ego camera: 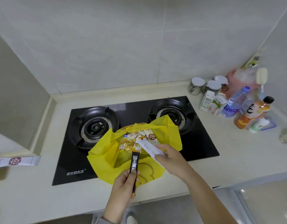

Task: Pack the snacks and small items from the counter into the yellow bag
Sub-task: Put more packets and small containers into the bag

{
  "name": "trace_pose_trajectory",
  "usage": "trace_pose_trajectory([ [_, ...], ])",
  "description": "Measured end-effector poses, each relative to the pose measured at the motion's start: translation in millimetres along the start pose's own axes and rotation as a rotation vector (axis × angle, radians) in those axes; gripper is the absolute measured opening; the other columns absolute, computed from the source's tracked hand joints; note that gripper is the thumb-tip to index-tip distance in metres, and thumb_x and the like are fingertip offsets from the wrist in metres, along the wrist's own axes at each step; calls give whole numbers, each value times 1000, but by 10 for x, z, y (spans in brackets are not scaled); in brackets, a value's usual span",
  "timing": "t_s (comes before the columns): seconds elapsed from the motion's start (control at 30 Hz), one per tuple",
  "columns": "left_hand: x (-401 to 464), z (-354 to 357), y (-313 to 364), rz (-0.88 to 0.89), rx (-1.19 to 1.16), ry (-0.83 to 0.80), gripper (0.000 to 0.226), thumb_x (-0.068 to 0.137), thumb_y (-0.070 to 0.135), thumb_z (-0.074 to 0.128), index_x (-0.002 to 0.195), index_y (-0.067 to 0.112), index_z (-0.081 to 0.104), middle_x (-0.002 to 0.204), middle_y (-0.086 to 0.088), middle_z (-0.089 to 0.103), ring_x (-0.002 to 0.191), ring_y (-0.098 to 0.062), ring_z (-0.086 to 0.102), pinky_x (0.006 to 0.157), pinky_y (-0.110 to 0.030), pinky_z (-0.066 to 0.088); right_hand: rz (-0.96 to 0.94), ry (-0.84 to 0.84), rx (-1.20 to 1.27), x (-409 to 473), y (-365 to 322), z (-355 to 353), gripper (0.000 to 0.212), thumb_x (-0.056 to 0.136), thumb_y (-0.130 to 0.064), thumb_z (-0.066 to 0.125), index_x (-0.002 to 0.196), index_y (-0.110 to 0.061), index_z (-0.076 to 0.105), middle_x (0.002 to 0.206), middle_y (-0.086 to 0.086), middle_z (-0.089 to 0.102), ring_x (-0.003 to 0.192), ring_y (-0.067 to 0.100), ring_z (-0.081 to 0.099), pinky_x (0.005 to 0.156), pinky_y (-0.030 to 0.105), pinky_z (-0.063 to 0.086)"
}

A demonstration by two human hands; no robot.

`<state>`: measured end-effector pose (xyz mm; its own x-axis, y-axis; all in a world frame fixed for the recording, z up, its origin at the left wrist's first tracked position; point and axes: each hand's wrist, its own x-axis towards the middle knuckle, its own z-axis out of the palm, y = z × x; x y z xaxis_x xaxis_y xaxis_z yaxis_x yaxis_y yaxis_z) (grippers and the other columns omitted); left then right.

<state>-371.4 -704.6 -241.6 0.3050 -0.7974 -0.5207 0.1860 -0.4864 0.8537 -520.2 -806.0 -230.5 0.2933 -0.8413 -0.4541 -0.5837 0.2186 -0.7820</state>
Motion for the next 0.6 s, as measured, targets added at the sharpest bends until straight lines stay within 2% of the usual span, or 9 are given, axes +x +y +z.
trace_pose_trajectory([
  [0.1,164,-85,58,27,41,25,26,96,16,46,80,7,65,58,-2,47,37,-8,34,37,-18,26,24,-56,-68,359,-109,92,36,90,-23,49,125,-13,51,106,12,58,75,21,52,54,27,39],
  [0.13,218,-118,83,36,44,33,26,96,16,46,81,7,66,57,-1,47,38,-9,34,37,-19,26,38,-69,-87,477,-131,134,35,90,-22,48,122,-9,52,102,15,57,74,22,49,54,29,38],
  [0.2,314,-184,133,43,47,39,26,96,16,45,83,8,66,56,2,47,39,-9,33,38,-20,26,66,-67,-132,684,-156,210,34,91,-24,48,120,-5,51,94,12,53,74,24,49,57,33,40],
  [0.27,397,-245,188,40,50,35,25,96,17,46,84,9,66,54,4,46,40,-9,33,38,-20,27,90,-28,-157,853,-156,269,36,94,-26,48,125,-9,48,107,11,57,79,25,55,60,34,46],
  [0.33,467,-298,241,40,50,23,24,96,18,46,86,9,66,56,3,47,40,-7,34,38,-19,28,89,17,-217,977,-129,333,44,95,-27,48,137,-14,40,123,9,57,84,22,56,64,31,46],
  [0.4,529,-342,282,41,61,4,23,96,18,46,88,10,66,61,3,50,40,-6,36,39,-20,30,65,43,-289,1057,-97,415,49,95,-25,48,142,-20,35,134,8,52,102,25,57,79,33,48],
  [0.47,585,-386,300,44,85,-15,23,96,19,46,88,10,66,62,2,50,42,-7,37,41,-20,30,48,32,-345,1100,-63,515,51,94,-23,51,142,-24,33,137,9,49,116,27,53,88,34,46],
  [0.6,673,-478,287,55,125,-45,23,96,20,46,86,12,66,63,1,50,42,-6,37,43,-21,30,33,23,-478,1117,-28,681,57,93,-24,52,144,-26,27,135,11,42,119,27,49,93,37,44],
])
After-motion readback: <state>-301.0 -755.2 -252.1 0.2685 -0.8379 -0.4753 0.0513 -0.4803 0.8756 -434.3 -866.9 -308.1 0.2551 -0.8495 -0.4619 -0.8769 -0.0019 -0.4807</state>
